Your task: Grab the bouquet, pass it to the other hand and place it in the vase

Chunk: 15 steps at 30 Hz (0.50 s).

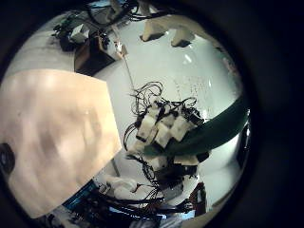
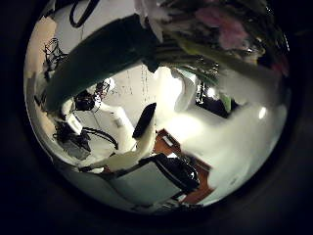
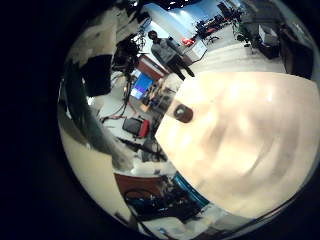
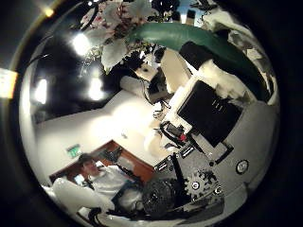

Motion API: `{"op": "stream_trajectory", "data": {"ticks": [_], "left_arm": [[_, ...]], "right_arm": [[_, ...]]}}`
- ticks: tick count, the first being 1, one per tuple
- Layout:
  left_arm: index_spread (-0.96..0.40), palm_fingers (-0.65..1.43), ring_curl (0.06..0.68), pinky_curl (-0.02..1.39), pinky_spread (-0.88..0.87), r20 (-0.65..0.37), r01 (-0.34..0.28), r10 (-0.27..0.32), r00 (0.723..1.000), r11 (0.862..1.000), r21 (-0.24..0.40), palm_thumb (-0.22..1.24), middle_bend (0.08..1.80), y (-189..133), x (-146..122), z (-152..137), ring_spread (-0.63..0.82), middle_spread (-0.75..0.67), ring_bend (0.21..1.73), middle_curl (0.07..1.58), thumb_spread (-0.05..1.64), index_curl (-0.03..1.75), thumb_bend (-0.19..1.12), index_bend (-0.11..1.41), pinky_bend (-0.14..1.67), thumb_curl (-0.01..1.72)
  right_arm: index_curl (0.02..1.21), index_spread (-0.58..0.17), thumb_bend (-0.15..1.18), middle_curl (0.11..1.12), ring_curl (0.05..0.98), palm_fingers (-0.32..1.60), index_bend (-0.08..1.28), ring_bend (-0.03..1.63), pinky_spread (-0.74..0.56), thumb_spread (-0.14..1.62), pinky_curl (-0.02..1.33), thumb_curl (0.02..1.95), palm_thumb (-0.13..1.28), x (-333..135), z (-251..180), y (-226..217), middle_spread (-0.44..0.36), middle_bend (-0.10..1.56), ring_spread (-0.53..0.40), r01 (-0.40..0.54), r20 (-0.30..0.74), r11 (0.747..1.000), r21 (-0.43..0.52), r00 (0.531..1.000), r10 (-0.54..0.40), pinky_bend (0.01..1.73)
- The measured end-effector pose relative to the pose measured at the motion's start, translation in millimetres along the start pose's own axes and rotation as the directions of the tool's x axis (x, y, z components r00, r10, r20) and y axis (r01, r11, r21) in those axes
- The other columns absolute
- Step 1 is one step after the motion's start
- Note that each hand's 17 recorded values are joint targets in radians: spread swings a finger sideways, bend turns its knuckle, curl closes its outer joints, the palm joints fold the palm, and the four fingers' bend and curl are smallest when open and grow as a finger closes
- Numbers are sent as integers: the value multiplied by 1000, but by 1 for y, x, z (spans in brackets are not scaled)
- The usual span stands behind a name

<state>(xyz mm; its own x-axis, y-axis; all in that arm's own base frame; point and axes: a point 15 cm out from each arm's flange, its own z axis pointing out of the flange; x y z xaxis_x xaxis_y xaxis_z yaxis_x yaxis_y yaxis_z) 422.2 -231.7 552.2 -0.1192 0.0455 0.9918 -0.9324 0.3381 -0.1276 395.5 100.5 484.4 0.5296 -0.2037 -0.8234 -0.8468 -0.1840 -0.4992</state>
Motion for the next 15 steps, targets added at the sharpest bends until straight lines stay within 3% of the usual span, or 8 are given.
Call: {"op": "stream_trajectory", "data": {"ticks": [2,8,10,15], "left_arm": [[68,526,220,120,297,-9,10,-10,1000,1000,-16,364,533,3,1,1,187,-22,651,501,983,330,-24,160,470,347],[-112,1071,292,223,-257,-45,33,-35,998,998,-54,494,773,8,2,4,-270,-284,896,614,992,312,4,174,899,376],[-186,1211,367,291,-358,-57,23,-26,998,998,-53,607,816,8,7,6,-357,-336,1047,678,1012,347,42,242,1030,406],[-379,1297,469,400,-453,-104,-40,40,994,999,4,811,964,2,30,-4,-418,-427,1248,787,1048,497,117,562,1243,497]], "right_arm": [[767,-184,2,686,644,1165,1237,1475,-198,858,901,1264,1197,4,5,2,-101,1405,-171,-9,1,1000,-4,1000,9,1208],[764,-184,-3,684,643,1166,1238,1475,-200,859,917,1274,1195,30,5,3,-101,1406,-171,-40,-74,999,8,996,40,1198],[764,-184,-3,684,643,1166,1238,1475,-201,859,921,1277,1194,41,2,1,-101,1406,-171,-45,-119,999,19,992,47,1195],[763,-185,-52,686,643,1150,1240,1466,-210,870,927,1211,1105,63,0,1,-103,1404,-175,-80,-159,994,69,983,90,1188]]}}
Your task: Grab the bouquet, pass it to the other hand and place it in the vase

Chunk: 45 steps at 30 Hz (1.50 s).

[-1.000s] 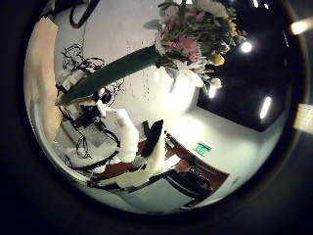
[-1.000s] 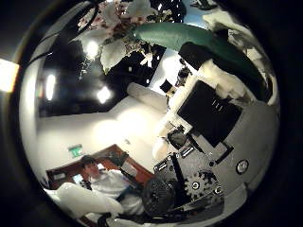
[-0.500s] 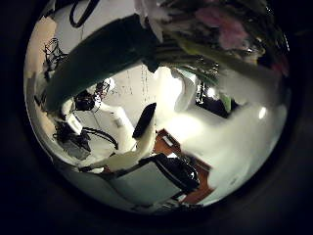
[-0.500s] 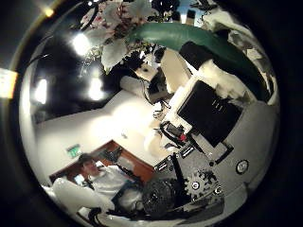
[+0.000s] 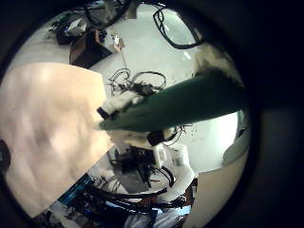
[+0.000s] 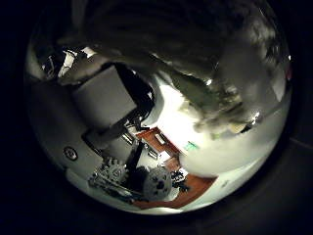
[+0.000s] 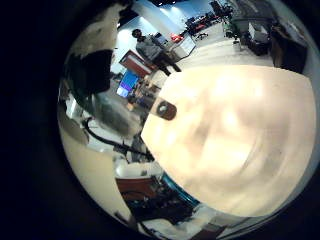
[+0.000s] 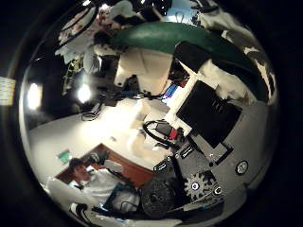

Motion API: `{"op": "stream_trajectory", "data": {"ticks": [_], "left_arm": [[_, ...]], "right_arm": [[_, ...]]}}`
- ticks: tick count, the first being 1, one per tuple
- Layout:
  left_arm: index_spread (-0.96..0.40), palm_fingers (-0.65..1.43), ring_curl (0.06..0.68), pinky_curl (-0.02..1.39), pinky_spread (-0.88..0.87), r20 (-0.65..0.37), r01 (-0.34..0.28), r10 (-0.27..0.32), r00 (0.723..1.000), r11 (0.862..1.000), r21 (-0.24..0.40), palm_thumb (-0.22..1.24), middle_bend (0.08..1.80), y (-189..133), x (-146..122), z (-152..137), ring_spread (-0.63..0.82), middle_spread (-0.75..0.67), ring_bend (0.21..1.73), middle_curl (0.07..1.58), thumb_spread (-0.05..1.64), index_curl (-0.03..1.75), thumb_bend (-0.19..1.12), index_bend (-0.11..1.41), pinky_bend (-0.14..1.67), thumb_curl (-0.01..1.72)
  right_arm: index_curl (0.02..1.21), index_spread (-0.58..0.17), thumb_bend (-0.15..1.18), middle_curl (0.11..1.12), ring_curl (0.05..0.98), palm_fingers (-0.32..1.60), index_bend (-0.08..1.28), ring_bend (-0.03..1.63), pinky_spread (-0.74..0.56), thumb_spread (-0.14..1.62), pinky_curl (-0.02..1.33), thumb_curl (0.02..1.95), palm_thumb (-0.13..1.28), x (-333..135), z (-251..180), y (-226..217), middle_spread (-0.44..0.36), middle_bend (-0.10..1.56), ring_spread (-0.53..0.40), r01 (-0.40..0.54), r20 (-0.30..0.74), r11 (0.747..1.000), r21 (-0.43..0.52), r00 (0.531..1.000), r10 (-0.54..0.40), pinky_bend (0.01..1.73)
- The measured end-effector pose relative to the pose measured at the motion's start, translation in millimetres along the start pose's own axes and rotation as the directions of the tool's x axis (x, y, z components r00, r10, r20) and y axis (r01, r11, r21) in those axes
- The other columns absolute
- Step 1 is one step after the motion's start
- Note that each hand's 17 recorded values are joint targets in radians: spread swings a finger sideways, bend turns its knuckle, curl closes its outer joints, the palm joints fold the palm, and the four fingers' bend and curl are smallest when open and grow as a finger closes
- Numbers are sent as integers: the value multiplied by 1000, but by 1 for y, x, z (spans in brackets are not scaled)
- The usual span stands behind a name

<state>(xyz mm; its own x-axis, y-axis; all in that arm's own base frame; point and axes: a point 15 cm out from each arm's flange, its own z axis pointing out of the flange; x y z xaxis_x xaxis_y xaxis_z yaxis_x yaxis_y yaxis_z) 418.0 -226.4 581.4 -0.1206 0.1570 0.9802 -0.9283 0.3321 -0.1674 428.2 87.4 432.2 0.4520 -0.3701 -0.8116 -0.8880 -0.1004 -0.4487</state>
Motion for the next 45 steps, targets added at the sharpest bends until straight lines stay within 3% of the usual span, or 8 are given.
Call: {"op": "stream_trajectory", "data": {"ticks": [5,8,10,13,19,28,35,45], "left_arm": [[-497,1224,522,478,-463,41,-73,71,997,996,60,887,1089,-8,7,-6,-421,-466,1356,851,1069,643,135,789,1375,568],[-537,1185,542,509,-463,75,-123,116,990,987,100,902,1139,-13,16,-8,-414,-472,1395,872,1080,714,130,867,1413,600],[-556,1161,550,526,-460,105,-165,153,983,979,118,909,1165,-15,29,-13,-411,-474,1416,882,1085,753,126,890,1434,621],[-577,1138,560,545,-457,176,-236,209,962,960,149,912,1189,-19,48,-30,-407,-474,1440,891,1092,803,115,914,1449,648],[-607,1116,566,573,-455,316,-358,287,904,913,197,924,1214,-16,90,-68,-398,-470,1464,897,1103,883,95,909,1462,690],[-637,1111,564,598,-453,478,-450,278,833,842,296,930,1229,11,119,-145,-393,-462,1472,895,1112,976,63,865,1456,737],[-652,1115,561,610,-452,535,-476,260,804,821,316,937,1230,40,122,-186,-392,-463,1472,890,1117,1029,43,839,1448,763],[-673,1119,558,625,-454,535,-430,201,821,834,346,946,1230,70,85,-220,-392,-464,1471,885,1123,1091,17,799,1435,793]], "right_arm": [[733,-226,-64,649,606,978,1032,1404,-316,925,848,1003,882,7,1,3,-119,1286,-192,-26,13,1000,4,1000,26,1115],[678,-256,-58,596,592,362,699,1332,-376,957,834,893,800,9,0,6,-133,1072,-216,-41,22,999,7,999,41,1151],[620,-278,-52,548,561,81,595,1260,-297,971,819,830,761,11,1,10,-114,940,-198,-57,35,998,9,998,57,1082],[500,-322,-47,457,455,-112,471,1071,-75,984,754,750,723,7,5,13,-65,739,-87,-75,79,997,9,994,74,1011],[395,-386,-42,357,331,-111,284,828,260,991,637,626,660,3,12,23,10,479,112,-109,156,993,-50,981,116,878],[323,-410,-32,307,254,-75,148,643,442,998,496,513,608,0,22,23,68,284,210,-132,167,988,-81,975,144,712],[279,-398,-30,302,232,-57,132,573,472,1004,439,467,582,-4,26,19,102,214,238,-136,160,987,-89,976,148,665],[240,-389,-28,304,228,-41,136,540,474,1008,389,433,582,-3,35,21,111,186,249,-145,164,984,-105,973,161,641]]}}
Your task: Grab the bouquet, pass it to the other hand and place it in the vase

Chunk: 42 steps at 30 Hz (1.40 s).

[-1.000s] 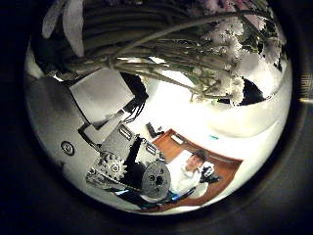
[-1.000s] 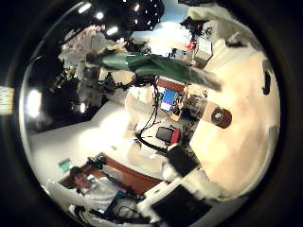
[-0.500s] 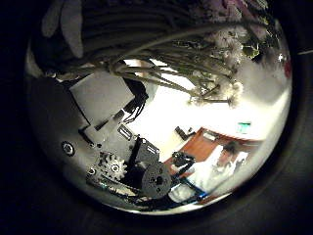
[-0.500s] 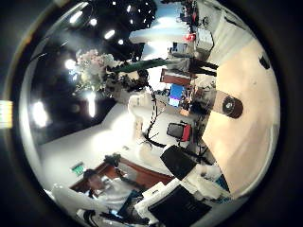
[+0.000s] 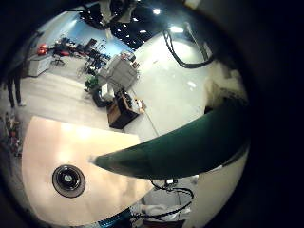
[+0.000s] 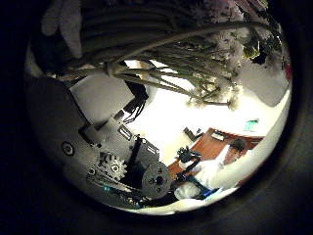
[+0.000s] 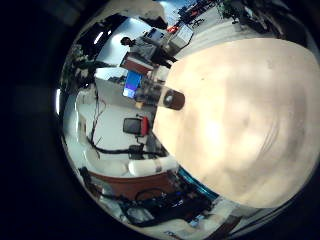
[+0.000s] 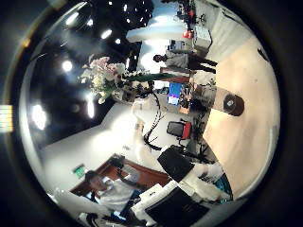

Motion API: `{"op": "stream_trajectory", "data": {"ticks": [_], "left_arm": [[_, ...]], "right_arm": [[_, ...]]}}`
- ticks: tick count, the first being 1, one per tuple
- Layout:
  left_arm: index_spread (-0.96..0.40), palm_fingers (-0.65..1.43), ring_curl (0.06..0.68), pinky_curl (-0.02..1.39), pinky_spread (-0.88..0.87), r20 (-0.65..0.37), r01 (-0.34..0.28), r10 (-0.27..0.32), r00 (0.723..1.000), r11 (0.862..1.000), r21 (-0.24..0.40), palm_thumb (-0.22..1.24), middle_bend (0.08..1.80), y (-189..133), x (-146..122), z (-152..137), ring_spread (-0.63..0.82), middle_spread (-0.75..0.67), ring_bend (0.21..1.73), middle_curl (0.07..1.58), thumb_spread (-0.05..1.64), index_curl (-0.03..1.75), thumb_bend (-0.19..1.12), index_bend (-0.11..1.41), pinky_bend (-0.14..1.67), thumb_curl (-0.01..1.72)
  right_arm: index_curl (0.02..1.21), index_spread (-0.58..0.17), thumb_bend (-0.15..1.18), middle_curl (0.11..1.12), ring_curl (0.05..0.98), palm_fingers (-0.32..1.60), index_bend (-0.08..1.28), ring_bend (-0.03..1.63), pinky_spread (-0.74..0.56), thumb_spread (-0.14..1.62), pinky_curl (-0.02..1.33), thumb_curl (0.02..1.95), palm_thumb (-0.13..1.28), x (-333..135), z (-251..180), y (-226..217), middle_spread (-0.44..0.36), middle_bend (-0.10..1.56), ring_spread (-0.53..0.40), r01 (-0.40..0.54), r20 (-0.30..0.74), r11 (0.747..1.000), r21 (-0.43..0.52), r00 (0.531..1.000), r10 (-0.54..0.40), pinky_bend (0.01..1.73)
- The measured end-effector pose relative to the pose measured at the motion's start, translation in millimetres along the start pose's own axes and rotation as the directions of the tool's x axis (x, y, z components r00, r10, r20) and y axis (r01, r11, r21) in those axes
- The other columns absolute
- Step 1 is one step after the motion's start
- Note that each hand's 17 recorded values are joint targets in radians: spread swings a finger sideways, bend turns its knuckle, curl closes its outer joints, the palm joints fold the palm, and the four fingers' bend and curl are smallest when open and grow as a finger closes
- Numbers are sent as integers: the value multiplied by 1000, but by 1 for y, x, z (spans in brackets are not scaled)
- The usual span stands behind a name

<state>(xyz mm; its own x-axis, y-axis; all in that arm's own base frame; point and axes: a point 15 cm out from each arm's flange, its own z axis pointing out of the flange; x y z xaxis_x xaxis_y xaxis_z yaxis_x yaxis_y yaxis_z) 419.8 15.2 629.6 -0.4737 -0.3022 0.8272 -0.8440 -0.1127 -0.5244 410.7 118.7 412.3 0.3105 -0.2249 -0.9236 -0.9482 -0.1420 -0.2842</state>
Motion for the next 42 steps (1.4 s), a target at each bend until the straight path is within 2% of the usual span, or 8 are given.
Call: {"op": "stream_trajectory", "data": {"ticks": [5,9,21,33,42], "left_arm": [[-681,1121,557,631,-456,11,47,-47,999,999,-11,951,1230,24,-32,0,-392,-464,1470,883,1126,1114,5,783,1429,804],[-688,1123,556,636,-457,20,66,-66,998,998,-16,954,1229,34,-42,0,-392,-464,1469,881,1128,1130,-3,772,1424,811],[-703,1129,554,648,-461,33,82,-82,996,997,-2,952,1226,46,-55,-15,-390,-464,1469,879,1131,1165,-4,746,1411,827],[-715,1132,552,659,-464,17,137,-137,990,991,-7,946,1224,61,-76,-14,-389,-465,1468,878,1133,1187,-5,729,1401,830],[-723,1127,552,666,-465,42,146,-146,988,989,3,948,1224,65,-83,-20,-391,-459,1468,879,1131,1197,-6,718,1396,829]], "right_arm": [[231,-389,-27,301,226,-42,138,521,472,1010,373,424,584,2,1,0,120,182,250,-6,3,1000,-3,1000,6,648],[227,-389,-26,299,227,-40,139,515,472,1017,362,419,588,4,0,1,123,182,250,-12,5,1000,-1,1000,12,649],[224,-388,-26,292,232,-35,145,504,467,1022,336,411,597,5,0,2,125,180,251,-15,6,1000,0,1000,15,645],[231,-388,-26,292,236,-22,150,500,467,1023,321,407,598,5,0,2,112,186,250,-15,5,1000,0,1000,15,641],[242,-376,-26,297,240,-5,158,495,466,1023,311,405,599,3,-1,2,104,188,237,-6,4,1000,0,1000,6,633]]}}
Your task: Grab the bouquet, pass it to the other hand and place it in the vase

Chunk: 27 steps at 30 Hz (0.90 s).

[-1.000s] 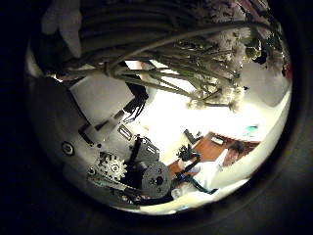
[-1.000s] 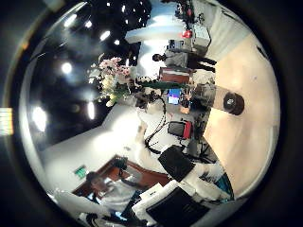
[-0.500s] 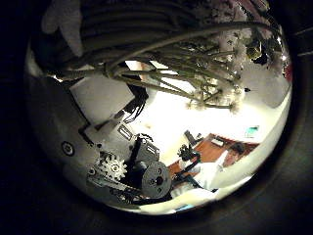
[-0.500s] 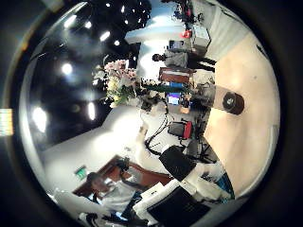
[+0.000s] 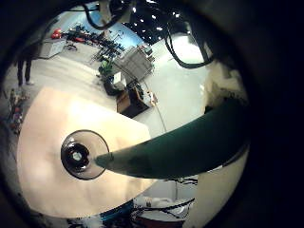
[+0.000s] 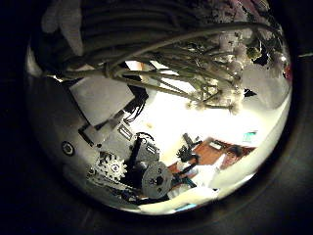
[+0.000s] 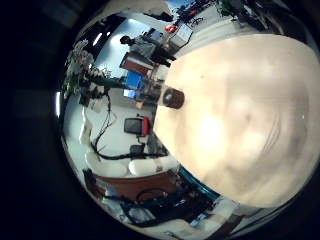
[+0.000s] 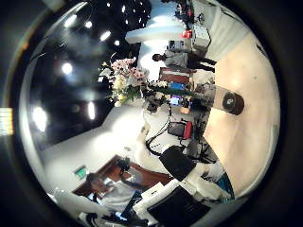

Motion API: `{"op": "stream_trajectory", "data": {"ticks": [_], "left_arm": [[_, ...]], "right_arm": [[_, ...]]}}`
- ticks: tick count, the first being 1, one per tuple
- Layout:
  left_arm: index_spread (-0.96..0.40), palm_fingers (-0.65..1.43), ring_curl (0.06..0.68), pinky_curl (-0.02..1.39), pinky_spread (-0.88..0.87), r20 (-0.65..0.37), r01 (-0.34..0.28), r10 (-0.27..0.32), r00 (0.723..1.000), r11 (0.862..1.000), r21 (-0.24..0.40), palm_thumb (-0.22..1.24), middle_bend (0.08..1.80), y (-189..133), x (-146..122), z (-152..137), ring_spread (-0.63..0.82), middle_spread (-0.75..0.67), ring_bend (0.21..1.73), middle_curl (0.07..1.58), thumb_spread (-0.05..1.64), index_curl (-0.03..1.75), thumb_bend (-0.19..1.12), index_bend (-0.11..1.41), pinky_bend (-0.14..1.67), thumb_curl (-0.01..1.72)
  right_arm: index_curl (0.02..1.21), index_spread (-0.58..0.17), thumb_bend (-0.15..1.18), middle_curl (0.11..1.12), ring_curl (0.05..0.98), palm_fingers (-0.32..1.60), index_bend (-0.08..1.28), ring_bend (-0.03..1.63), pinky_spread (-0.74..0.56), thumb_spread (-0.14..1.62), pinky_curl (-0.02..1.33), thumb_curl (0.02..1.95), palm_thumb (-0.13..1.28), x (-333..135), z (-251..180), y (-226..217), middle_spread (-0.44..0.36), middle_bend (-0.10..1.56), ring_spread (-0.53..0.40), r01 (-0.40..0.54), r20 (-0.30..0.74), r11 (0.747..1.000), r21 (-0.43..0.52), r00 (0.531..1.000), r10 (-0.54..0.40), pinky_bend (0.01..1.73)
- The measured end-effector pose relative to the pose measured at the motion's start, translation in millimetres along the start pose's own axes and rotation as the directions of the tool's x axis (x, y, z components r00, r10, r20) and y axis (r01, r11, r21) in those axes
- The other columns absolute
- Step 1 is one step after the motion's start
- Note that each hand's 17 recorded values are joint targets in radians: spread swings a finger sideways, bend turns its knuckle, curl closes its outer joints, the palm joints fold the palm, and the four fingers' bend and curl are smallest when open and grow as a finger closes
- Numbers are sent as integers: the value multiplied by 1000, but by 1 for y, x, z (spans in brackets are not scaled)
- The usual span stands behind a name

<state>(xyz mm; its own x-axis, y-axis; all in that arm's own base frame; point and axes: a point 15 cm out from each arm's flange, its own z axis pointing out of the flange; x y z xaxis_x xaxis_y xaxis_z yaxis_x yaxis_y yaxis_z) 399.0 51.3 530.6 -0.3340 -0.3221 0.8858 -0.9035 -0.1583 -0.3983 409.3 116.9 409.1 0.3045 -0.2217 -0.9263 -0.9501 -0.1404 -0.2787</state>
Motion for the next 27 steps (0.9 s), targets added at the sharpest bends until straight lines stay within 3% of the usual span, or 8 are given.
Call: {"op": "stream_trajectory", "data": {"ticks": [9,23,26,27], "left_arm": [[-729,1128,550,671,-464,3,-2,2,1000,1000,4,951,1221,1,1,2,-390,-459,1461,880,1131,1207,-6,711,1386,830],[-734,1107,549,676,-475,-14,54,-54,998,998,16,937,1209,9,-43,10,-390,-462,1456,887,1121,1229,-16,682,1378,819],[-722,837,541,659,-506,-34,58,-57,998,998,26,781,1182,10,-52,11,-418,-462,1405,884,1045,1223,-72,555,1297,756],[-688,262,532,649,-482,-37,58,-57,998,998,26,679,1124,11,-56,11,-391,-435,1251,888,1014,1203,-107,501,1147,715]], "right_arm": [[252,-373,-24,302,241,3,158,492,465,1021,303,408,606,-2,0,3,97,189,235,3,-4,1000,-12,1000,-3,630],[270,-362,-25,305,240,31,169,482,465,1017,290,416,622,-2,-12,7,91,188,237,1,-1,1000,-2,1000,-1,620],[274,-360,-25,303,239,36,168,480,466,1018,288,416,625,-2,-12,8,90,184,237,3,0,1000,-3,1000,-3,618],[275,-356,-27,304,239,37,167,478,466,1018,288,416,624,-2,-12,8,90,186,234,3,1,1000,-3,1000,-3,618]]}}
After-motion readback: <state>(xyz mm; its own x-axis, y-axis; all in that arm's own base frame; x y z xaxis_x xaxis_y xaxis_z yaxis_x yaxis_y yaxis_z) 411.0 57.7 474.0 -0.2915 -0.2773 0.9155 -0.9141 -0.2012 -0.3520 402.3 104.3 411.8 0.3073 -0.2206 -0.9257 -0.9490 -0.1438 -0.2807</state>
